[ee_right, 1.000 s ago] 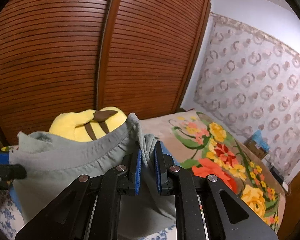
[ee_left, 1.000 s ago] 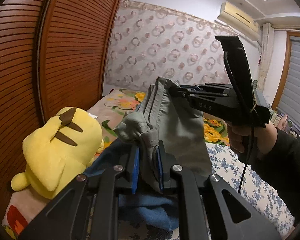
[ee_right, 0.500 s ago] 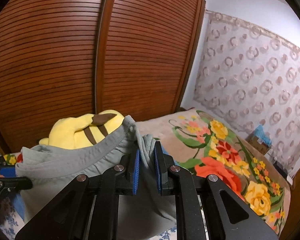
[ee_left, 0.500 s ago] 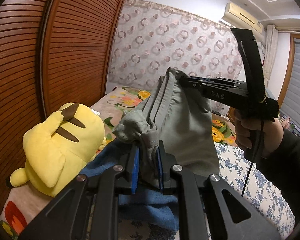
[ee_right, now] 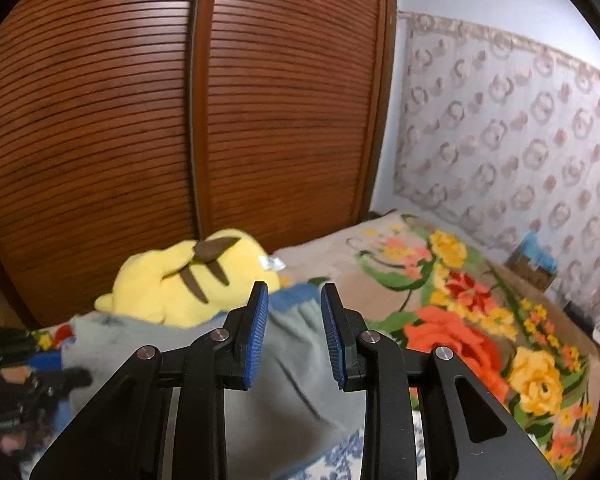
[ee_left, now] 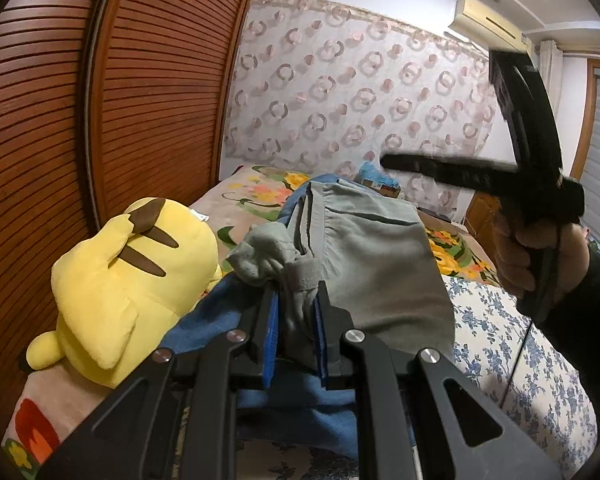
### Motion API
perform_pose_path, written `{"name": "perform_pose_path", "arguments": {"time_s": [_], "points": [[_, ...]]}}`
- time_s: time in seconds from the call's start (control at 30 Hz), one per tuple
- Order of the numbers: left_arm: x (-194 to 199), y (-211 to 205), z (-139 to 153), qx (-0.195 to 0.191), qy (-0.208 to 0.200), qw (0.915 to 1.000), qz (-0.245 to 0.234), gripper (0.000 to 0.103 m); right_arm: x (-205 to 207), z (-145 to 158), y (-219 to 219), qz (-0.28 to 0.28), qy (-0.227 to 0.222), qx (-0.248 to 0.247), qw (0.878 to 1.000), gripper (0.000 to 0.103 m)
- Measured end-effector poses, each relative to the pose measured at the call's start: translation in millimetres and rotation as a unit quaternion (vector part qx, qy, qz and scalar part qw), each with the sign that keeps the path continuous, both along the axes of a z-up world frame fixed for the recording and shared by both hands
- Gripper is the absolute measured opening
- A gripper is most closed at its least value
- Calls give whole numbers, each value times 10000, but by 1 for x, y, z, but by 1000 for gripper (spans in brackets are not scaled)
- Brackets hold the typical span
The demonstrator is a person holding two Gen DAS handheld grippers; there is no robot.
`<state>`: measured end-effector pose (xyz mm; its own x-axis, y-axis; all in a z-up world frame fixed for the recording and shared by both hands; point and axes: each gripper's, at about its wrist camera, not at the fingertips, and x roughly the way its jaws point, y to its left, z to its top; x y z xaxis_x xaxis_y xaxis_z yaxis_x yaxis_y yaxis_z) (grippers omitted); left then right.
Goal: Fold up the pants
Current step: 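Open the right tool and release the pants waistband onto the jeans, then lower the pants onto the jeans and open the left tool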
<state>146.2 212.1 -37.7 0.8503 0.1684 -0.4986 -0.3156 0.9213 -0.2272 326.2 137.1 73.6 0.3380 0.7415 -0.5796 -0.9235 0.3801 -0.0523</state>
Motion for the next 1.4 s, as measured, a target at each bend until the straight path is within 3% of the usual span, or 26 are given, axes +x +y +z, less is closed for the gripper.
{"name": "perform_pose_path", "arguments": {"time_s": [0.17,0.37,0.53,0.83,1.1,1.23,1.3,1.4], "points": [[0,0,-3,12,16,10000,66,12,-1,-23,-5,42,68,-403,9992,26],[1,0,-8,43,128,9998,124,13,18,-48,-11,-307,74,-705,9970,26],[1,2,-11,11,183,9997,144,15,37,-59,-14,-453,159,-723,9962,27],[1,1,-5,-10,286,9995,152,17,30,-47,-13,-665,212,-602,9957,30],[-3,-3,0,213,420,9988,147,39,-1,-36,-13,-468,296,-372,9978,38],[-10,-4,2,265,430,9986,129,44,-16,-37,-13,-396,340,-362,9980,42],[-13,-4,2,276,453,9985,102,54,-21,-40,-13,-385,398,-363,9978,44],[-17,-5,2,286,488,9984,72,59,-28,-44,-13,-393,477,-384,9974,46]]}}
